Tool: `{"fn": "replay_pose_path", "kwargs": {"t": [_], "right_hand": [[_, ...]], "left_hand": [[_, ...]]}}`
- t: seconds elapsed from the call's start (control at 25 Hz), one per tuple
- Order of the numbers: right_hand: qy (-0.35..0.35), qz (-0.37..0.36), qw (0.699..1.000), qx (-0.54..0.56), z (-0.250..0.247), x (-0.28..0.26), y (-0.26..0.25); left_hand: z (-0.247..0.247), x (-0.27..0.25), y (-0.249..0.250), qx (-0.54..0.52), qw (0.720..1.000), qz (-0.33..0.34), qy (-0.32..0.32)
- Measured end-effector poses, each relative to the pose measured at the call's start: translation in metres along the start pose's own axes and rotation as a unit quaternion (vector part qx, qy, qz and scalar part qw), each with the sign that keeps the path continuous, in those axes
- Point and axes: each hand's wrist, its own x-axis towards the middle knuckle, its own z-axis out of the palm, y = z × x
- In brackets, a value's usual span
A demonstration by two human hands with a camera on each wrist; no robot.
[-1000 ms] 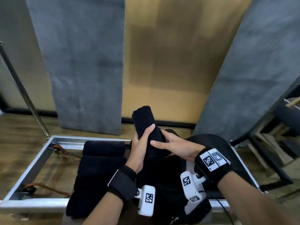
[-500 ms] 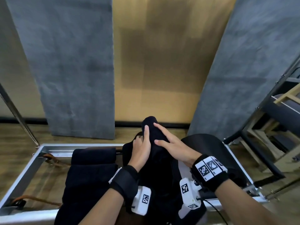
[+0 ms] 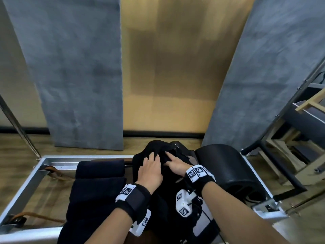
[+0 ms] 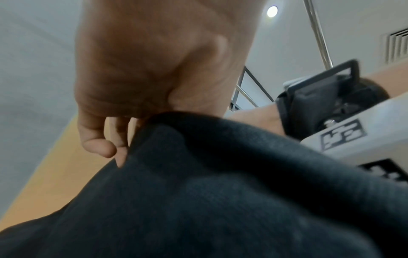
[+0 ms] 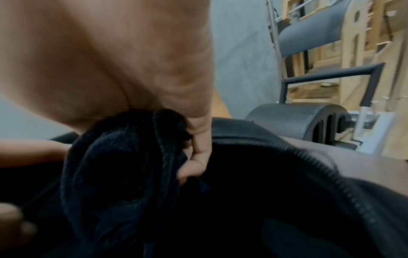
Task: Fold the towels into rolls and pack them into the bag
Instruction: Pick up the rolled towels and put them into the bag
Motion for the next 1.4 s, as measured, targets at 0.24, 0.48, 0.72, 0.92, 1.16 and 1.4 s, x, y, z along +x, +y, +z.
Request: {"fn": "replay_pose_path", "kwargs": {"t": [0.24,0.48,0.72,0.92,1.16,1.4], "right_hand": [[0.140,0.000,0.955,-0.261,-0.015,0.006,0.027],[0.214,0.083,0.866,-0.444,-0.012,0.008,0.029],[0.155,0.123,0.932,-0.305,-0.010,0.029,0.031],[0.139,0.166,0.962,-0.166,-0.030,0.052,0.017],[0.176,0.197,0.964,-0.028,-0.020,0.078,0.015],[0.216,0.058,0.963,-0.149,-0.010,0.069,0.058]], "left_hand": [[-0.010,-0.005,-0.016,-0.032,0.998,-0.035,0.038],[-0.017,0.003,0.006,0.033,0.999,-0.018,0.017],[-0.026,0.044,0.039,0.087,0.992,0.090,-0.024],[-0.039,0.108,0.061,0.138,0.977,0.103,-0.126],[-0.043,0.141,0.057,0.169,0.959,0.152,-0.170],[-0.047,0.138,0.037,0.147,0.966,0.187,-0.098]]}}
